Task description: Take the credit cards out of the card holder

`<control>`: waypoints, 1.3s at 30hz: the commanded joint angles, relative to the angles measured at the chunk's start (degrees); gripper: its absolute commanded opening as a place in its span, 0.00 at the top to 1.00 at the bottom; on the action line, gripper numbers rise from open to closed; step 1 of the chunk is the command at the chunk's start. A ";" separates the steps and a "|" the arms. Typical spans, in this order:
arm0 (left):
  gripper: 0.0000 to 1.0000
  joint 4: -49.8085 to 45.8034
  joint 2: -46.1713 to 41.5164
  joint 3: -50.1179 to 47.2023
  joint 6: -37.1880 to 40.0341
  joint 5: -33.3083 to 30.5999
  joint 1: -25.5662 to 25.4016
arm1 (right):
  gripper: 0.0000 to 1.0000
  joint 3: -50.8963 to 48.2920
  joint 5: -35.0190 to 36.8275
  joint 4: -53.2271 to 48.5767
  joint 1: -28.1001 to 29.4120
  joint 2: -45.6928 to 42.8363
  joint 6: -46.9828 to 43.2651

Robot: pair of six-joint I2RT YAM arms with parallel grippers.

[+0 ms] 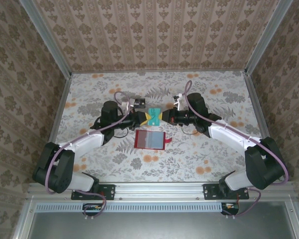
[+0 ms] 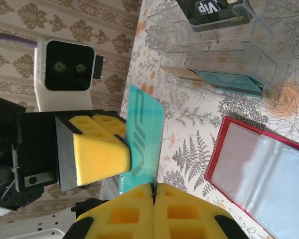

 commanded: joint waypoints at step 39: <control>1.00 -59.23 -12.10 25.22 94.68 -45.03 3.56 | 0.00 -11.11 18.33 -0.81 -1.90 -18.02 -12.09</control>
